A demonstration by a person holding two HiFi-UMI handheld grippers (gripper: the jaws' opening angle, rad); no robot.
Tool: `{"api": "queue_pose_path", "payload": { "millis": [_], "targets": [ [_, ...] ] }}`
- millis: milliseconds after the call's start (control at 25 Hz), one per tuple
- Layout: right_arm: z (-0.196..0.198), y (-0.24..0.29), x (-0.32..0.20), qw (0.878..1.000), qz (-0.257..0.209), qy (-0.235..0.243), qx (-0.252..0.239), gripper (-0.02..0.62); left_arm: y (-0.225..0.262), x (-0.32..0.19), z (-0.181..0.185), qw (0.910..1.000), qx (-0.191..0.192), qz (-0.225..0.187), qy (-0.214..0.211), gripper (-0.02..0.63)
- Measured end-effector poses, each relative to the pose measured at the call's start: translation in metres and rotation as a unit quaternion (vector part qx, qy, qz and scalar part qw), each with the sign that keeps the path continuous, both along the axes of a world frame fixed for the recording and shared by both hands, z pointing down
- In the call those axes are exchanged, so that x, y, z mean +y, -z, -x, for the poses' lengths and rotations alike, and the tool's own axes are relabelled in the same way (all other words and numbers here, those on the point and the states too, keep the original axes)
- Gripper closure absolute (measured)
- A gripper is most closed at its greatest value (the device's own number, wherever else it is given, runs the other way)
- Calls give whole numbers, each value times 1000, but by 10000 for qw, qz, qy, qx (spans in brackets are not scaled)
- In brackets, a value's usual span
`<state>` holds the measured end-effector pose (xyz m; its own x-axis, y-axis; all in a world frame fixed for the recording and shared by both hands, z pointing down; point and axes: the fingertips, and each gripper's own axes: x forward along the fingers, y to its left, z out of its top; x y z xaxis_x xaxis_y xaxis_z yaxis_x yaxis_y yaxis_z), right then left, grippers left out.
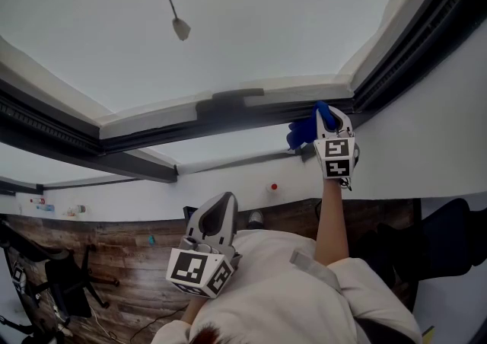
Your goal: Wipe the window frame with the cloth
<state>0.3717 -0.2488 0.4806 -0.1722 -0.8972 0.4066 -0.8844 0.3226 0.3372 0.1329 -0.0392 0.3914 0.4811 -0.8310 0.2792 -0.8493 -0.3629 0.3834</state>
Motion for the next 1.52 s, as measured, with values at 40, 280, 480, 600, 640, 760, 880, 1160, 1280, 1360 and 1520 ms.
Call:
{"api": "queue_pose_path", "payload": {
  "millis": [40,280,480,600,640,760,880,1160,1280,1360,1520],
  "targets": [
    [-2,0,0,10000,3,-27,-14,546,0,0,1,10000,-5,5,6,601],
    [-10,0,-1,9999,10,-145,-36,546,0,-1,3,10000,-1,-3,1,601],
    [-13,0,-2,9998,21,-175,-46,545,0,-2,4,10000,-1,11,25,601],
    [-16,1,-3,9998,-5,-209,-45,546,0,-2,4,10000,4,4,28,600],
    [-17,2,-3,9997,-6,-221,-50,545,0,-2,4,10000,3,8,31,601],
    [-22,1,-4,9996,1,-261,-44,545,0,-2,3,10000,3,6,26,600],
    [-27,1,-4,9995,1,-308,-34,546,0,-3,2,10000,1,-5,10,601],
    [-33,2,-6,9993,-21,-375,-30,546,0,-5,-1,10000,-5,-3,-11,601],
    [-35,1,-7,9992,-12,-393,-22,546,0,-6,-2,10000,8,-13,-18,600],
    [-36,1,-6,9991,0,-415,-28,545,0,-6,-1,10000,12,-18,-20,601],
    [-38,2,-6,9990,-10,-436,-35,546,0,-7,0,10000,5,-13,6,601]
  ]
}}
